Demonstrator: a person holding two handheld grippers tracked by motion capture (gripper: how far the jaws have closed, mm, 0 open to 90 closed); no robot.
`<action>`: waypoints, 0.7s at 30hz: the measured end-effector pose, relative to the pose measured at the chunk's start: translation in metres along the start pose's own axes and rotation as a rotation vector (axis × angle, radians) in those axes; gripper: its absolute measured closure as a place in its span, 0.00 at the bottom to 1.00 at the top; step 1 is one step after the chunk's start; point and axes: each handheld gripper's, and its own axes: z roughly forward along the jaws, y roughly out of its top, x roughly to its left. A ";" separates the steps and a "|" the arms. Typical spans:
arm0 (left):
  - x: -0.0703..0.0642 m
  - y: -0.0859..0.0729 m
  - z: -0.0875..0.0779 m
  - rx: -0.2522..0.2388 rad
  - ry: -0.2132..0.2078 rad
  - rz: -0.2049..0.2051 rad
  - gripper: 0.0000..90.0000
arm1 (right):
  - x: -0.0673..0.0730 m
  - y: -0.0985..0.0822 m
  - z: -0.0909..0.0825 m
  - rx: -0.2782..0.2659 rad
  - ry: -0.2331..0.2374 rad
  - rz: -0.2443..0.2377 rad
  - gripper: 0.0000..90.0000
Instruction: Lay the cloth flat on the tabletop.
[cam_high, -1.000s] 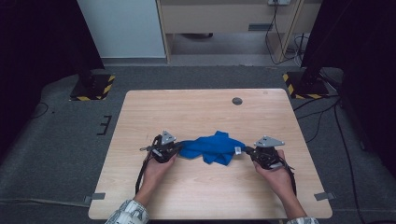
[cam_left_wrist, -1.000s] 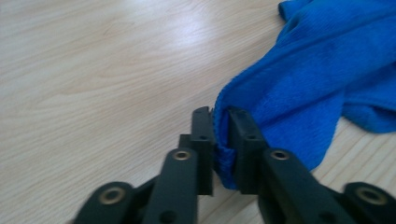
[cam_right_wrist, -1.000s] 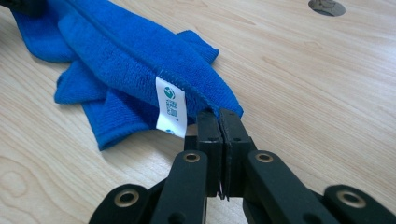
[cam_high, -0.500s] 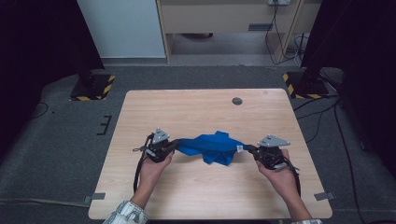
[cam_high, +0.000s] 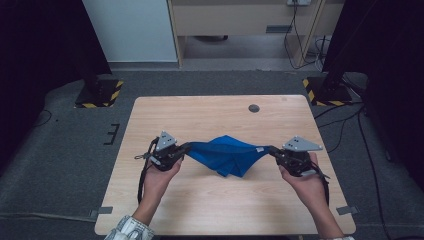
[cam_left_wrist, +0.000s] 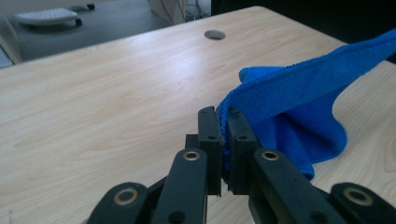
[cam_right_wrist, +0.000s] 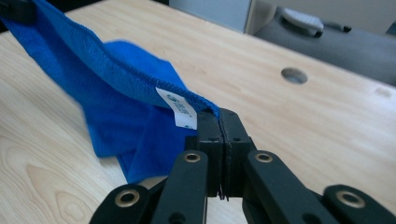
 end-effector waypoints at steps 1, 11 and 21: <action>-0.001 0.005 -0.004 -0.004 0.003 0.009 0.96 | -0.001 0.005 -0.004 -0.004 0.000 -0.002 0.99; 0.013 0.036 0.008 0.016 -0.002 0.002 0.95 | -0.021 0.034 0.006 -0.009 -0.033 -0.018 0.99; 0.042 0.047 0.064 0.088 0.028 -0.048 0.94 | -0.057 0.026 0.063 0.071 -0.052 0.030 0.99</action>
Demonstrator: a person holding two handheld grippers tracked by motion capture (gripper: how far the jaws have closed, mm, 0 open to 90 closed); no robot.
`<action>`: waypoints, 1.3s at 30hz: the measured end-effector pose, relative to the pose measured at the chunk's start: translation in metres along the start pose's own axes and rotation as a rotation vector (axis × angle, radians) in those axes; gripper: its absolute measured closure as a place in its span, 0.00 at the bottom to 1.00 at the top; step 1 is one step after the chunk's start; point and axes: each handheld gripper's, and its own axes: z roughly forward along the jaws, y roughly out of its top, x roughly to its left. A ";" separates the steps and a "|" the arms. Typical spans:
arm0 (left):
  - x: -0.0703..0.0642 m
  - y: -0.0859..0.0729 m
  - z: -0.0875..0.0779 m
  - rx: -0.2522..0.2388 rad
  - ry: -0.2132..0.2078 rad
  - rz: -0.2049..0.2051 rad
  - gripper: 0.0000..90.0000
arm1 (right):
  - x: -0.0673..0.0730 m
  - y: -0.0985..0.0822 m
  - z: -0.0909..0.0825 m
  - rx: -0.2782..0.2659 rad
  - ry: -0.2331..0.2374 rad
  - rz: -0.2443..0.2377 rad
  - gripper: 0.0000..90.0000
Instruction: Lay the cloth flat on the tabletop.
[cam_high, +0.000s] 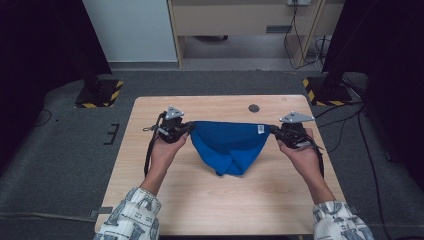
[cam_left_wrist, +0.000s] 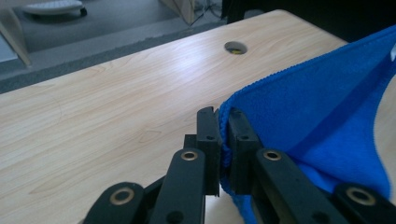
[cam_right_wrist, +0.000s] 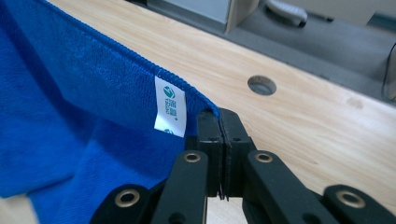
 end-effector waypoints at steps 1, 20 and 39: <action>0.002 0.000 0.005 0.008 0.007 -0.002 0.95 | -0.003 -0.001 0.006 0.010 0.001 0.009 0.99; 0.027 -0.019 0.067 0.133 0.071 -0.059 0.95 | -0.024 -0.011 0.084 0.120 -0.006 0.137 0.99; 0.032 -0.028 0.068 0.117 0.074 -0.115 0.41 | -0.014 -0.009 0.102 0.141 -0.033 0.137 0.54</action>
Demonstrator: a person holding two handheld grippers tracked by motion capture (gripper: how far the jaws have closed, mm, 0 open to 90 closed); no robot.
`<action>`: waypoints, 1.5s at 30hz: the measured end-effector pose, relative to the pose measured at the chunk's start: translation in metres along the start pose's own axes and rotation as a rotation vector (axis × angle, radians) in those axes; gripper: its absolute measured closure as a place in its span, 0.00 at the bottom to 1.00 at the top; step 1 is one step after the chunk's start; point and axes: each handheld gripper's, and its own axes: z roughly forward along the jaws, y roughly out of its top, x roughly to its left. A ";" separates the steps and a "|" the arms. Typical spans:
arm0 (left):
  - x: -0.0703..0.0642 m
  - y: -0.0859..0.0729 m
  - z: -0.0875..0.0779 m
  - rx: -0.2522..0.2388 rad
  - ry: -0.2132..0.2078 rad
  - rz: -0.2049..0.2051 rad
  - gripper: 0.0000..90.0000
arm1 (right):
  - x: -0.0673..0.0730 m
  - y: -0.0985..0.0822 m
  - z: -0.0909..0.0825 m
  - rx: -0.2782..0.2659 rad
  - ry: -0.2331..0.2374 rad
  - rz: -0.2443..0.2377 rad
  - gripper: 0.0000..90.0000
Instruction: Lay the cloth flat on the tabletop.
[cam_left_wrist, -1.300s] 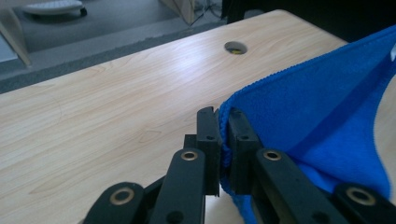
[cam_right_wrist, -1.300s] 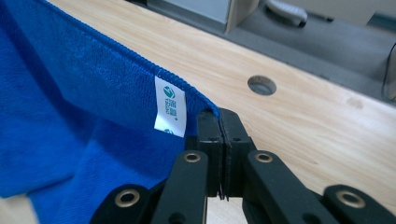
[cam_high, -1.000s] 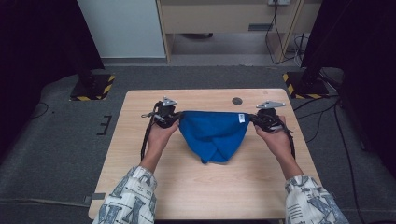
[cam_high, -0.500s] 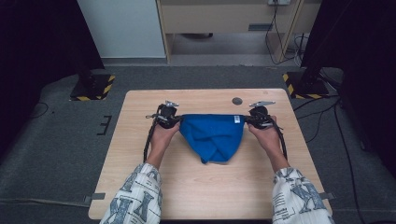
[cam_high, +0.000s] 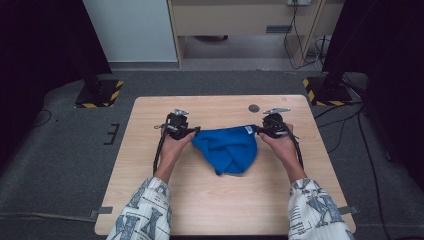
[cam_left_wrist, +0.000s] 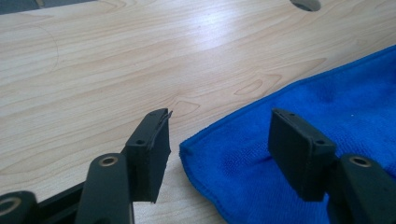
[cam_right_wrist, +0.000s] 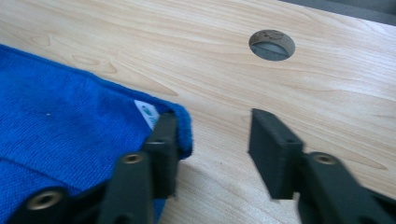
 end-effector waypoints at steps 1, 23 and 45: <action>0.000 0.000 -0.001 -0.003 0.001 0.002 0.41 | 0.000 0.000 0.000 0.000 0.006 0.002 0.50; -0.022 -0.022 -0.039 -0.087 -0.055 0.048 0.38 | -0.004 -0.011 -0.024 -0.019 0.013 0.015 0.38; -0.060 -0.068 -0.054 -0.090 -0.071 0.099 0.26 | 0.027 -0.064 -0.060 -0.095 0.115 -0.003 0.60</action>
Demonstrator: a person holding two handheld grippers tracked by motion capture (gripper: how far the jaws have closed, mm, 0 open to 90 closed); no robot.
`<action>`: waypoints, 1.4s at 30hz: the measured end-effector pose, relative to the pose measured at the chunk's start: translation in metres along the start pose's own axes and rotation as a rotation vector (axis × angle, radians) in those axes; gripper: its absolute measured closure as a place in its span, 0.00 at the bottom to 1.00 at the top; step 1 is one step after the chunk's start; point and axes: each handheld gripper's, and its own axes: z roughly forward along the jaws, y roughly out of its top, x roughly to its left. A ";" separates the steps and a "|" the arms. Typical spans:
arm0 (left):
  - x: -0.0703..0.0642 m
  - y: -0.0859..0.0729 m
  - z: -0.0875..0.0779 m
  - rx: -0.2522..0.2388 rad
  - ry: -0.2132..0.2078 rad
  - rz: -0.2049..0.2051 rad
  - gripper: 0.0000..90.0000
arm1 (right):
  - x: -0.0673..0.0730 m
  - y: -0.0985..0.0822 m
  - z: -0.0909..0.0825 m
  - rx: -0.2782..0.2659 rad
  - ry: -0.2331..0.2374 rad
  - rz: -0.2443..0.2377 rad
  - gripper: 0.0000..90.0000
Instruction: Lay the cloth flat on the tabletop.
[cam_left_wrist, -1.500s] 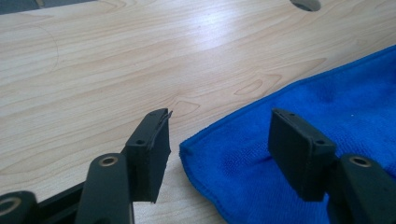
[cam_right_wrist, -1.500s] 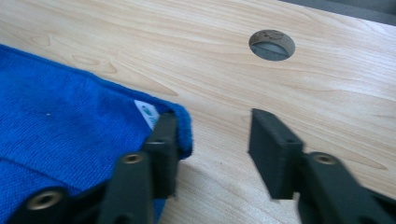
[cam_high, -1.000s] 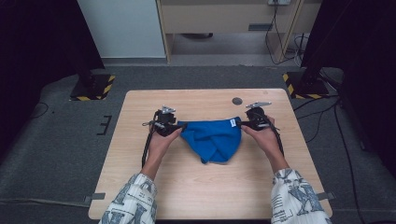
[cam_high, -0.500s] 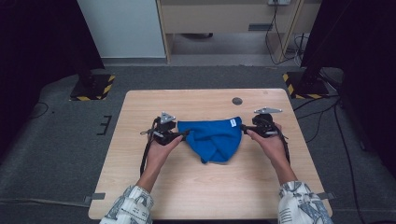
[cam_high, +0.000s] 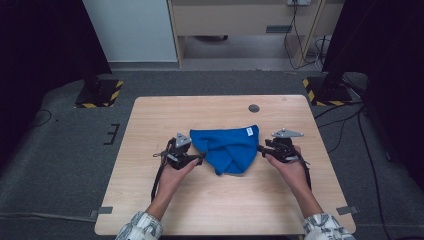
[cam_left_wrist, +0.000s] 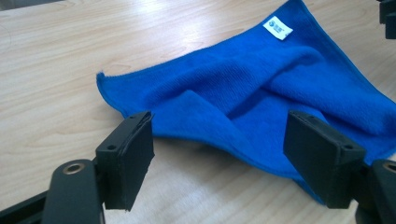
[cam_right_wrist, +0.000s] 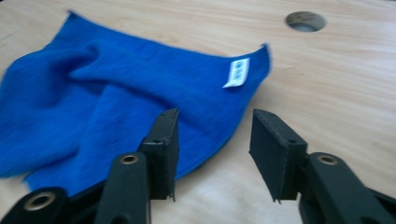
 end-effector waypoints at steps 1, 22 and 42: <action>-0.002 -0.003 0.000 0.007 -0.004 0.005 0.26 | 0.002 -0.002 -0.001 0.000 0.003 -0.002 0.62; -0.026 -0.020 -0.010 0.017 -0.015 0.046 0.26 | 0.048 -0.023 -0.014 -0.038 0.120 -0.067 0.80; -0.035 -0.028 -0.007 0.039 -0.016 0.051 0.26 | 0.087 -0.032 0.003 0.038 0.145 -0.228 0.67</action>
